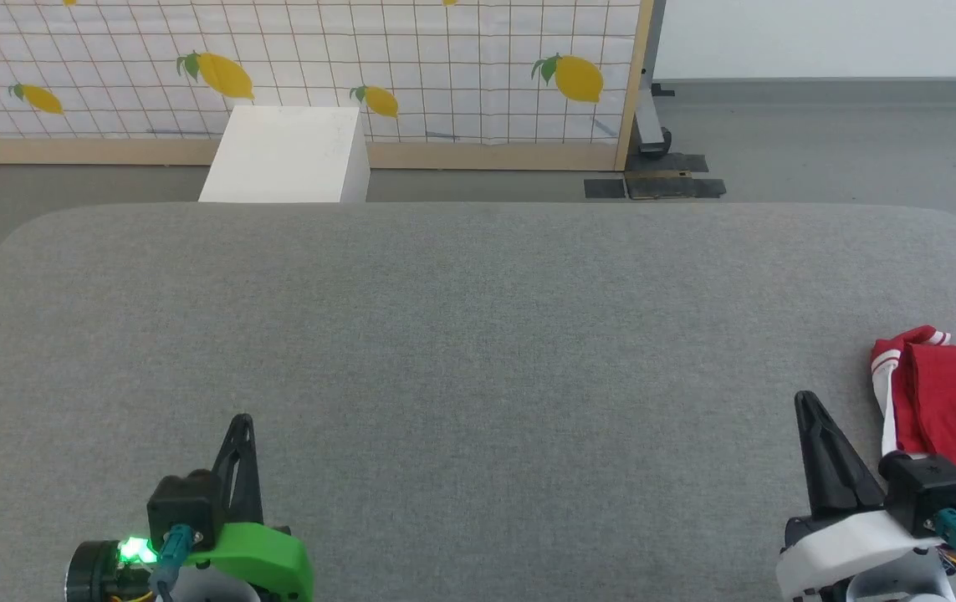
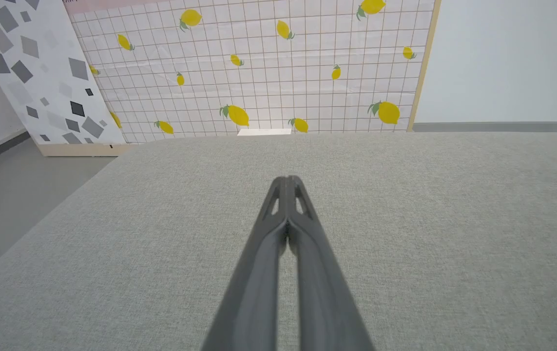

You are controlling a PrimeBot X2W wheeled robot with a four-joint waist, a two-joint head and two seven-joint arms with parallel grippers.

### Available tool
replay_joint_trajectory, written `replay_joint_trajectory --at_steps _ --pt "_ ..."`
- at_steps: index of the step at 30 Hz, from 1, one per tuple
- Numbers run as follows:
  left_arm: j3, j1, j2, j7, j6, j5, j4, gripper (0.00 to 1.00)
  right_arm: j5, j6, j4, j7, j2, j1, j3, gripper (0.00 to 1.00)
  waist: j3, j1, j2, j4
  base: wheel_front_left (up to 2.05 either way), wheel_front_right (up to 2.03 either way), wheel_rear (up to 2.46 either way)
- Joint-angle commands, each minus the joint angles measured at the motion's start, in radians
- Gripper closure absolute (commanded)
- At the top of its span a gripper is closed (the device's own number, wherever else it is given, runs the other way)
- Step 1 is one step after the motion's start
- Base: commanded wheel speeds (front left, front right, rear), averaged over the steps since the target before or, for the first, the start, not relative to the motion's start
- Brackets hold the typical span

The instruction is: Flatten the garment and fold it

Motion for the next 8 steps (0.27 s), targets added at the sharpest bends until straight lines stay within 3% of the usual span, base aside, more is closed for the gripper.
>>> replay_joint_trajectory --at_steps 1,8 --pt "0.003 -0.017 -0.005 0.006 -0.006 0.008 -0.006 1.00 -0.011 -0.001 -0.010 0.006 0.001 -0.019 0.005 1.00 0.000 0.0000 0.0000 0.000 0.00 0.00 0.00" --pt "0.003 -0.020 -0.006 0.021 -0.009 0.009 -0.012 1.00 -0.015 -0.001 -0.015 0.021 0.001 -0.023 0.010 1.00 0.001 0.0000 0.0000 -0.001 0.00 0.00 0.00"
